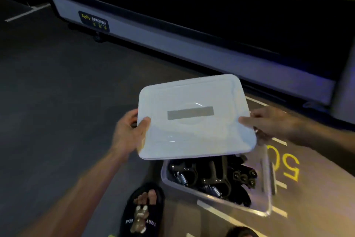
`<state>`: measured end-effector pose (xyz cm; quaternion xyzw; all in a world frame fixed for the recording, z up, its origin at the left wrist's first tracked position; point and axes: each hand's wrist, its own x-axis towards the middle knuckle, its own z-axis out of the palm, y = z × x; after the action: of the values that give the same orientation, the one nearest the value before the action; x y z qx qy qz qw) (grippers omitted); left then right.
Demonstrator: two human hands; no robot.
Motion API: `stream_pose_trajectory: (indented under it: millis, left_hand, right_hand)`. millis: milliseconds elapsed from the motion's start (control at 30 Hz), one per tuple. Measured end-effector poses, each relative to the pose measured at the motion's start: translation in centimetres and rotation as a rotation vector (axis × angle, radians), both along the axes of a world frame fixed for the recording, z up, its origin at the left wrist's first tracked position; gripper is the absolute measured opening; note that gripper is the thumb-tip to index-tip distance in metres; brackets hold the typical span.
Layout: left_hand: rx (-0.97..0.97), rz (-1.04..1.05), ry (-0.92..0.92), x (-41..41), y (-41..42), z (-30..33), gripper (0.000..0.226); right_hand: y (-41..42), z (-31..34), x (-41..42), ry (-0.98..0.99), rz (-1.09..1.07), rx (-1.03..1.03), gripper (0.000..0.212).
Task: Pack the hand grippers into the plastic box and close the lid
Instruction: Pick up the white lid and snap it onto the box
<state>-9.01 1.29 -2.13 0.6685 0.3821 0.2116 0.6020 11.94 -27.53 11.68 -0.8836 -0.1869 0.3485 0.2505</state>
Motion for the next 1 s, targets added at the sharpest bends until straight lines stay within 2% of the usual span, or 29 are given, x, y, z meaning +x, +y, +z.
stream_pose_trajectory:
  millis: [100, 233, 400, 633, 800, 900, 1000]
  left_hand:
    - [0.027, -0.228, 0.128, 0.8, -3.1, 0.2, 0.033]
    - [0.132, -0.362, 0.286, 0.9, -5.1, -0.4, 0.048]
    - [0.355, -0.391, 0.407, 1.0, -5.8, 0.5, 0.044]
    - [0.477, -0.498, 0.489, 0.9, -6.3, 1.5, 0.034]
    - [0.467, -0.484, 0.502, 2.1, -6.5, 2.4, 0.028]
    - [0.436, -0.503, 0.537, 2.9, -6.5, 2.9, 0.026]
    - [0.424, -0.556, 0.568, 2.4, -6.4, 2.9, 0.034]
  right_hand:
    - [-6.5, -0.4, -2.6, 0.076, -0.078, -0.115, 0.041]
    - [-10.8, -5.1, -6.4, 0.053, -0.227, -0.136, 0.037]
    - [-11.1, -8.9, -9.0, -0.006, -0.372, -0.054, 0.036]
    - [-11.2, -8.2, -7.6, -0.132, -0.206, -0.296, 0.03]
    - [-10.8, -8.9, -6.3, -0.036, -0.347, -0.178, 0.02]
    - [-10.8, -9.9, -5.5, -0.051, -0.413, -0.192, 0.026]
    - [-11.3, -10.6, -5.1, -0.005, -0.454, -0.192, 0.024]
